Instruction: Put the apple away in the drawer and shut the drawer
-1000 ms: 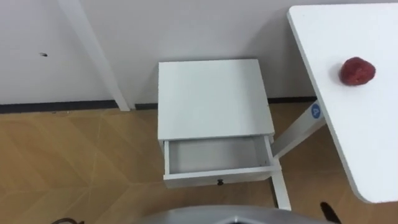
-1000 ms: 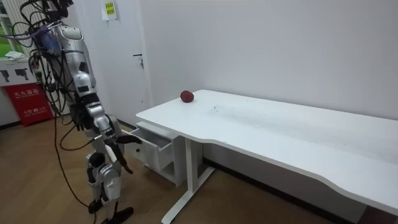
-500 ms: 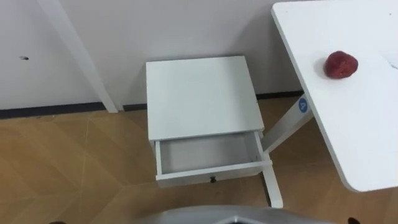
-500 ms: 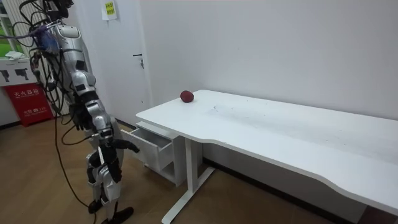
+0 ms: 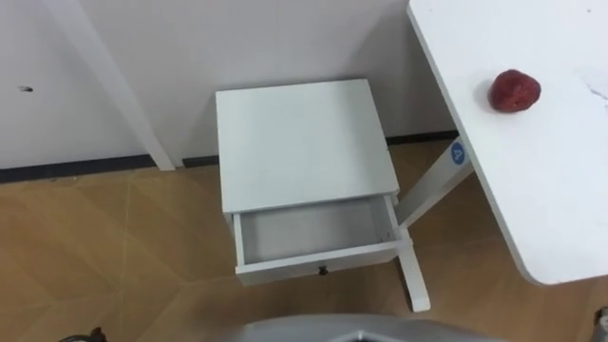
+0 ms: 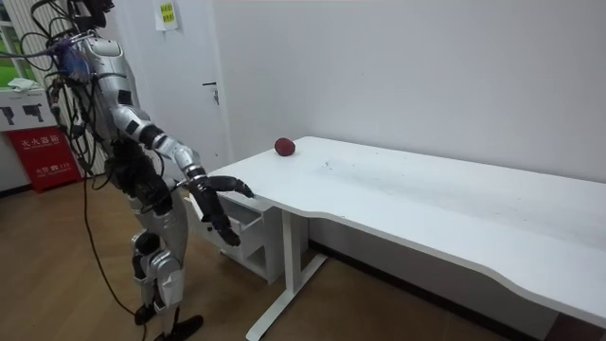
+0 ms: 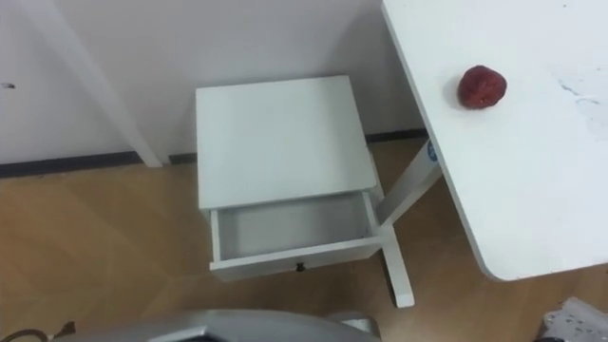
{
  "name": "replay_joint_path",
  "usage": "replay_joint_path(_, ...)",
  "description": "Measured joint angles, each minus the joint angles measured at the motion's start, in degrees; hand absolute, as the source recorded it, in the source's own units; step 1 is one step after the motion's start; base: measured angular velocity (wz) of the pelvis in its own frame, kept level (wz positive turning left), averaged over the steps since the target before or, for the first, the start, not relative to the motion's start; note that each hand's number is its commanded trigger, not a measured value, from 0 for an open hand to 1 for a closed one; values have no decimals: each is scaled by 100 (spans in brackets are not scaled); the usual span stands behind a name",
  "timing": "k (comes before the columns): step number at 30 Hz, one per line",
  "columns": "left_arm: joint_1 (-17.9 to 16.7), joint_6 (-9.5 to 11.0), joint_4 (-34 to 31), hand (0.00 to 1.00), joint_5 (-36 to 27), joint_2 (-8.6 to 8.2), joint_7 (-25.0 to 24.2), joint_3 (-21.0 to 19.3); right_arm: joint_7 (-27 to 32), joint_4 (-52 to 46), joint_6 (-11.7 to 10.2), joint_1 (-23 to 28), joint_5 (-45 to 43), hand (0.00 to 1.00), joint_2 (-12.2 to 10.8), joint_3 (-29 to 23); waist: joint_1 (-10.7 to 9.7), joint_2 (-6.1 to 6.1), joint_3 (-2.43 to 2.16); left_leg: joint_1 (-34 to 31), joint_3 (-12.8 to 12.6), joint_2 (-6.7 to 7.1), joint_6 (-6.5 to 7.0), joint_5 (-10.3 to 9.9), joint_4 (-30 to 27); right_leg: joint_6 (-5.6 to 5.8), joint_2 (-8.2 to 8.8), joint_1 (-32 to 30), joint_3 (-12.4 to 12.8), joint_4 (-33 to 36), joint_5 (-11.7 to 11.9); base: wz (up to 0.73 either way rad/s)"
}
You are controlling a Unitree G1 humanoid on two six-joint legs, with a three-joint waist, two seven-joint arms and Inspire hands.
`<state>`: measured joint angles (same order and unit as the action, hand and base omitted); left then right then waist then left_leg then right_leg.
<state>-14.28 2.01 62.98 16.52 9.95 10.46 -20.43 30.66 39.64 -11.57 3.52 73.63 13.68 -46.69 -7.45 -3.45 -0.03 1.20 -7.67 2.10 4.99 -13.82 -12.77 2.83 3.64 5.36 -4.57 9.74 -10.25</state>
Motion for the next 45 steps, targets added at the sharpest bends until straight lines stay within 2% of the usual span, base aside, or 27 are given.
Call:
replay_joint_path(6,-48,57,6,0,52,-2,4,48,626,-982,-274,-112,-815,0,7,53,37,18,5,-7,-15,-14,-8,6,1,0,-8,-31,-13,6,0,-2)
replay_joint_path(10,-57,56,-64,0,49,-8,8,130,954,-1435,-342,-81,-1415,0,7,197,113,41,14,-21,-15,-16,-10,6,8,0,-11,-49,-22,2,0,0)
replay_joint_path(17,-4,64,-286,0,4,-47,-25,621,1275,-2345,-323,-35,-3303,0,18,1036,183,79,0,-99,-30,-29,-30,19,-3,0,-25,-142,-35,4,0,-1)
replay_joint_path(21,-51,63,-281,0,-6,-29,-64,844,1283,-2726,-317,-7,-4393,0,19,1435,246,53,9,-54,-43,-36,-54,36,48,0,-31,-127,-27,-5,0,-2)
replay_joint_path(24,-58,53,-264,0,-5,-25,-67,955,1239,-2730,-265,-7,-4869,0,45,1686,329,4,19,-46,-42,-43,-62,44,52,0,-34,-126,-25,-9,0,-1)
replay_joint_path(28,-90,42,-228,0,-8,-30,-96,1096,1037,-2730,-203,-7,-4943,0,73,2035,365,-54,34,-60,-40,-48,-65,45,21,-1,-36,-123,-25,-12,0,0)
replay_joint_path(30,-89,43,-231,0,-6,-29,-103,1115,832,-2730,-203,-7,-4944,0,87,2254,438,-50,34,-59,-43,-50,-65,45,15,-1,-35,-121,-25,-14,0,0)
replay_joint_path(36,-121,49,-236,0,49,-31,-120,1114,241,-2730,-203,-7,-4943,0,212,2524,487,4,25,-45,-42,-51,-74,53,7,0,-35,-88,-38,-26,0,0)
replay_joint_path(43,-143,48,-242,0,63,-31,-122,1112,-138,-2729,-200,-8,-4943,0,229,2528,483,8,25,39,-17,-49,-82,58,20,-1,-34,50,-94,-107,0,2)
replay_joint_path(45,-143,47,-247,0,69,-31,-122,1111,-207,-2727,-119,-8,-4943,0,250,2528,480,7,26,38,-17,-49,-83,58,21,-1,-34,52,-129,-106,0,0)
